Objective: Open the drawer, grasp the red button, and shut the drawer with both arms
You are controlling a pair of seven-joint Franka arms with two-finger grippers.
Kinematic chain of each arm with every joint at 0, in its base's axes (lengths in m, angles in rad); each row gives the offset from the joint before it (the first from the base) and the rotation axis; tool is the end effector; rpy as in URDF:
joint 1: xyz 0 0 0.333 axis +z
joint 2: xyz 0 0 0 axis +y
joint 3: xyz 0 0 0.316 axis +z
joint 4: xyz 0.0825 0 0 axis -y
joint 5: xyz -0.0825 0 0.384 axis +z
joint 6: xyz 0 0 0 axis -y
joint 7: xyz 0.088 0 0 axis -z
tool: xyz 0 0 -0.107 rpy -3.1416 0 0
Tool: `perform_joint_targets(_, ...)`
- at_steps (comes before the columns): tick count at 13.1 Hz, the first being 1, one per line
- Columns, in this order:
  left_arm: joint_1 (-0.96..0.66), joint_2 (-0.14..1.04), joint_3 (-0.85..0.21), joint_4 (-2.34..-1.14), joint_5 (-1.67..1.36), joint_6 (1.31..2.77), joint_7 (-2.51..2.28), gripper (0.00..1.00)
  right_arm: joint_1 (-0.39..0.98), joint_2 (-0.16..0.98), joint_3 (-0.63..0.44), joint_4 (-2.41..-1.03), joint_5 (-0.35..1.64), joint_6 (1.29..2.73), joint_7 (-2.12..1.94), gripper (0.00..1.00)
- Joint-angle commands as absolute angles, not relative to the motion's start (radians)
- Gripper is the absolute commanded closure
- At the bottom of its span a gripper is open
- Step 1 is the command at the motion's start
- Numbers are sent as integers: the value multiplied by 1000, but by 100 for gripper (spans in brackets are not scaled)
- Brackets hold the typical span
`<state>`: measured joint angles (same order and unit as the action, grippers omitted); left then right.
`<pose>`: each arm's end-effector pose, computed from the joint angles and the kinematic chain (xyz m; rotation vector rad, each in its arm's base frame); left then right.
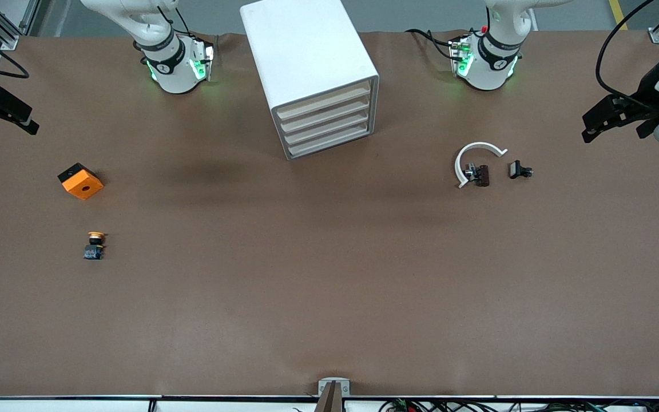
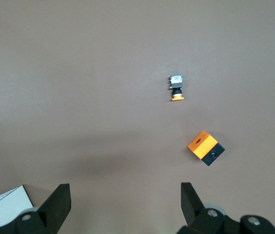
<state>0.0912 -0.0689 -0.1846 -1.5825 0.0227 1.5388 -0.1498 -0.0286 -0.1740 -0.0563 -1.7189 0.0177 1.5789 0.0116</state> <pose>0.5278 -0.0508 0.6529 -3.1079 -0.0896 -0.0437 0.4981 -0.0431 0.6469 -3.1114 0.1489 -0.0541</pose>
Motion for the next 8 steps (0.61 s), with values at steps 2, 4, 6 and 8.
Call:
perform_joint_targets(2, 87, -61, -193, -1563, 43, 1508, -133, 0, -12, -189, -63, -1720, 26, 1577, 28, 0)
perform_joint_targets(4, 81, -55, -193, -1563, 40, 1508, -137, 0, -12, -189, -63, -1720, 26, 1575, 28, 0)
perform_joint_targets(6, 75, 3, -210, -1566, 22, 1508, -147, 0, -12, -189, -63, -1720, 26, 1568, 28, 0)
perform_joint_targets(8, 71, 61, -253, -1571, -24, 1508, -240, 0, -12, -189, -63, -1720, 26, 1568, 26, 0)
